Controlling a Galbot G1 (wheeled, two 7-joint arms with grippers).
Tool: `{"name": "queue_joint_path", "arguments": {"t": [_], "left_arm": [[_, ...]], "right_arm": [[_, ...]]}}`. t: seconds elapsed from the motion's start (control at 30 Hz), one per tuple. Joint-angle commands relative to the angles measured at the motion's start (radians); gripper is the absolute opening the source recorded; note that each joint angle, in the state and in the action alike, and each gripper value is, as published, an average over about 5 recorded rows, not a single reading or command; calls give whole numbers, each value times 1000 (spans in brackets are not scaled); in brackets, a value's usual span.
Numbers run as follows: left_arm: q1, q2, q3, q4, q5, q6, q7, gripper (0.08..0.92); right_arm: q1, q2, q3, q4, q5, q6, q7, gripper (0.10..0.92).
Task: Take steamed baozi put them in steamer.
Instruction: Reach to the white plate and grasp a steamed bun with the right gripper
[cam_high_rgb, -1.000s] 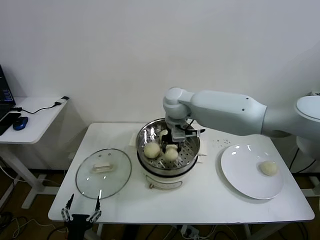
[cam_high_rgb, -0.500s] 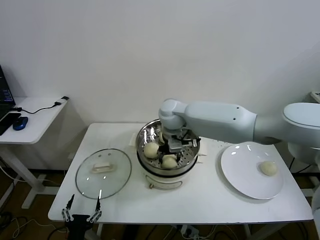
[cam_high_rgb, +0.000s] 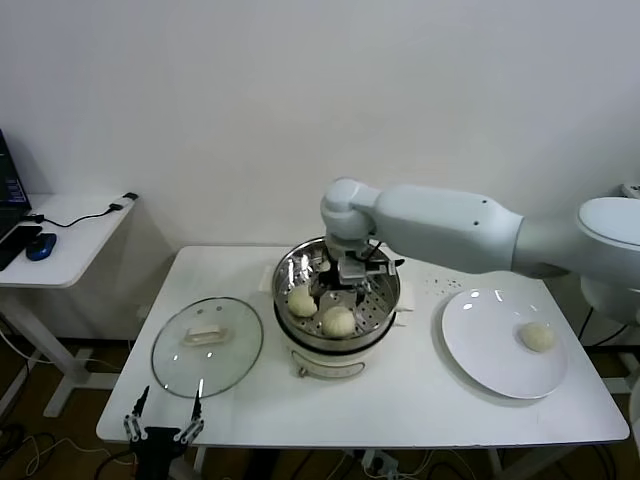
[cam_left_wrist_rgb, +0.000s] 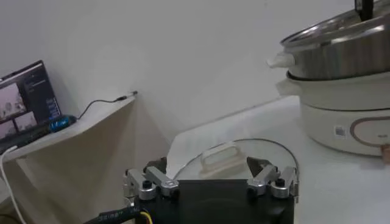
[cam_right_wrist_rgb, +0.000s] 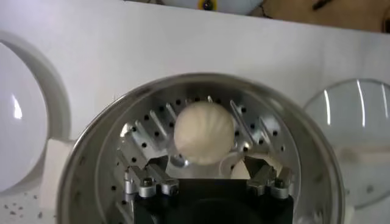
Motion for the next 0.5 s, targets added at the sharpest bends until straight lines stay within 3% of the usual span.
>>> {"name": "queue_joint_path", "arguments": {"t": [0.03, 0.27, 0.5], "left_arm": [[2, 4, 7, -13, 1, 1, 0, 823], [2, 8, 17, -13, 0, -3, 1, 823], [14, 10, 23, -22, -5, -3, 2, 823]], "right_arm": [[226, -196, -230, -35, 400, -426, 186, 823], [188, -440, -202, -37, 640, -780, 196, 823], [-10, -628, -55, -70, 464, -791, 97, 823]]}}
